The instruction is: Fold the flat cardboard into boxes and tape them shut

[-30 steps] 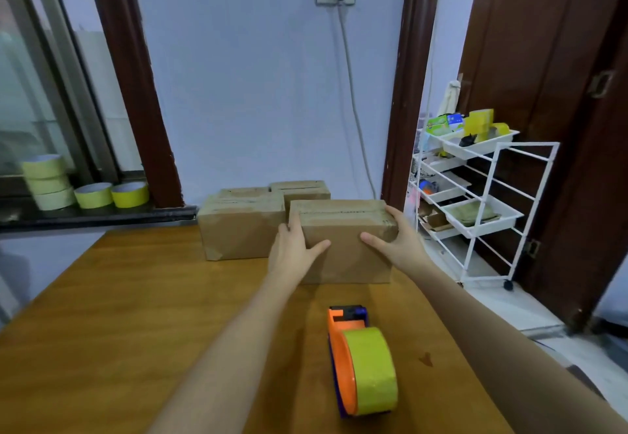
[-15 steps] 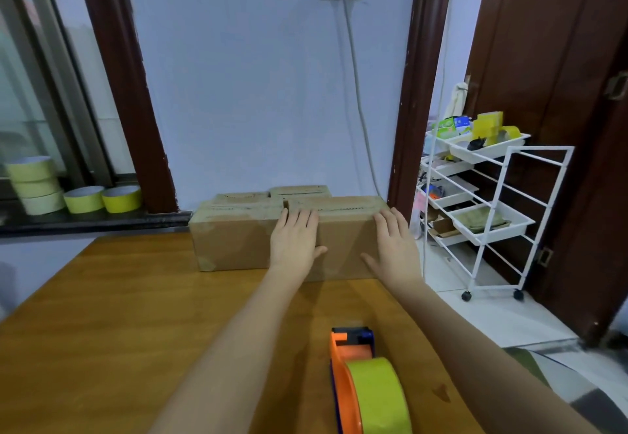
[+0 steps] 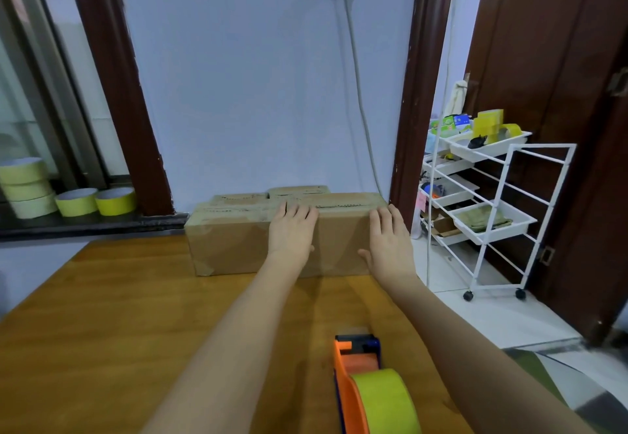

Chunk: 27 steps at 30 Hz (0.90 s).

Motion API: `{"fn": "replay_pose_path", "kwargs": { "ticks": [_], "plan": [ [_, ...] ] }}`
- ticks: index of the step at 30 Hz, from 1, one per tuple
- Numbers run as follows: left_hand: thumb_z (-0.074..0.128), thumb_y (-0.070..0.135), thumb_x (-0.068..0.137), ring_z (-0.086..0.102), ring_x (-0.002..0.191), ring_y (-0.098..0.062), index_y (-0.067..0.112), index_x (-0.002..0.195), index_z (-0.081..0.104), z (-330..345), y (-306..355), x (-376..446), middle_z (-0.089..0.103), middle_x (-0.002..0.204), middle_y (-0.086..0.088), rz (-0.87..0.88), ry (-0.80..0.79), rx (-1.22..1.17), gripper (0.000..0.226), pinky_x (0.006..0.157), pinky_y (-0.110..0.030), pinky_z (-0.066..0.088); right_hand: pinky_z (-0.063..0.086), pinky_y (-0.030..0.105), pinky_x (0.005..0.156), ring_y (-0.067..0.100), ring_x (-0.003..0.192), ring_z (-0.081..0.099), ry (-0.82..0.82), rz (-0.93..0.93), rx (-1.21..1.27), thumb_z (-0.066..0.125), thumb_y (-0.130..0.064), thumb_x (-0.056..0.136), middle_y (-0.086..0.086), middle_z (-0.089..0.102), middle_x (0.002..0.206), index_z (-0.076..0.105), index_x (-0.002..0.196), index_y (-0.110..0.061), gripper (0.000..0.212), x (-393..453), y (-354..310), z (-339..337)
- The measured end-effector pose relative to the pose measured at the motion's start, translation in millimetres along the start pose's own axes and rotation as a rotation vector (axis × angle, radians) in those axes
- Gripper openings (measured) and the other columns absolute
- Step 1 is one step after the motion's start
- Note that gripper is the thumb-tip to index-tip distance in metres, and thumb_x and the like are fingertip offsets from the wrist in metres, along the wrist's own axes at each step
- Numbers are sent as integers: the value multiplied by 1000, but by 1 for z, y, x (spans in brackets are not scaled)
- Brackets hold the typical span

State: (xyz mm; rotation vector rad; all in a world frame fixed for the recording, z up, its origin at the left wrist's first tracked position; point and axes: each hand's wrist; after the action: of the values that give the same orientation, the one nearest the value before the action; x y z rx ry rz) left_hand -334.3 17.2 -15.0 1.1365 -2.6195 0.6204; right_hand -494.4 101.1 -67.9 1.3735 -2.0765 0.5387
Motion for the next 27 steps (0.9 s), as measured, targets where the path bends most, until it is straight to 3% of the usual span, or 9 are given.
{"fn": "replay_pose_path", "kwargs": {
  "ticks": [6, 12, 20, 22, 24, 27],
  "plan": [
    [59, 39, 91, 24, 142, -27, 9, 146, 20, 5, -2, 6, 31, 151, -9, -11, -2, 34, 74, 120, -42, 7, 48, 50, 95, 43, 120, 52, -31, 4, -3, 96, -29, 44, 23, 58, 121, 54, 121, 3, 94, 5, -2, 3],
    [57, 42, 92, 20, 143, -29, 8, 147, 16, 10, -5, 13, 28, 152, -10, -9, -32, 73, 76, 119, -43, 7, 55, 49, 82, 44, 118, 54, -52, 6, 21, 98, -27, 36, 23, 59, 118, 51, 120, 4, 100, 11, -4, 7],
    [51, 44, 95, 10, 147, -28, 9, 151, 2, 13, -6, 15, 17, 157, -11, -20, -41, 81, 83, 120, -43, 0, 52, 49, 89, 43, 124, 50, -105, 31, 18, 96, -28, 42, 23, 57, 125, 53, 124, 4, 98, 15, -2, 11],
    [49, 45, 95, 3, 148, -27, 12, 152, -6, 12, -7, 13, 10, 159, -10, -29, -35, 51, 86, 119, -43, -3, 42, 49, 102, 41, 136, 36, -143, 20, 1, 90, -31, 59, 22, 48, 137, 45, 135, 3, 95, 17, -4, 3],
    [48, 49, 95, -1, 148, -26, 17, 151, -13, 8, -11, 13, 3, 160, -11, -36, -61, 24, 89, 119, -44, -5, 22, 46, 115, 37, 146, 12, -210, -8, -32, 72, -36, 80, 19, 24, 154, 25, 147, -3, 88, 18, -2, -3],
    [47, 53, 94, -1, 148, -24, 21, 151, -14, -4, -14, 8, 2, 161, -10, -62, -100, -155, 90, 120, -45, -1, 7, 44, 118, 32, 147, -7, -236, 6, -2, 54, -39, 91, 13, -6, 160, 5, 153, -14, 83, 19, -3, -21]
  ]
}}
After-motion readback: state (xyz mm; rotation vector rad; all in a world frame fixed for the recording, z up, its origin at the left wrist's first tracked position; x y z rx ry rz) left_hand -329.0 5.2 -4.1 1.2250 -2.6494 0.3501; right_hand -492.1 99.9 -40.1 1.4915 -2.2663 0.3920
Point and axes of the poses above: each hand's wrist, its own x-axis towards the middle knuckle, its own z-axis out of the palm, y = z × x
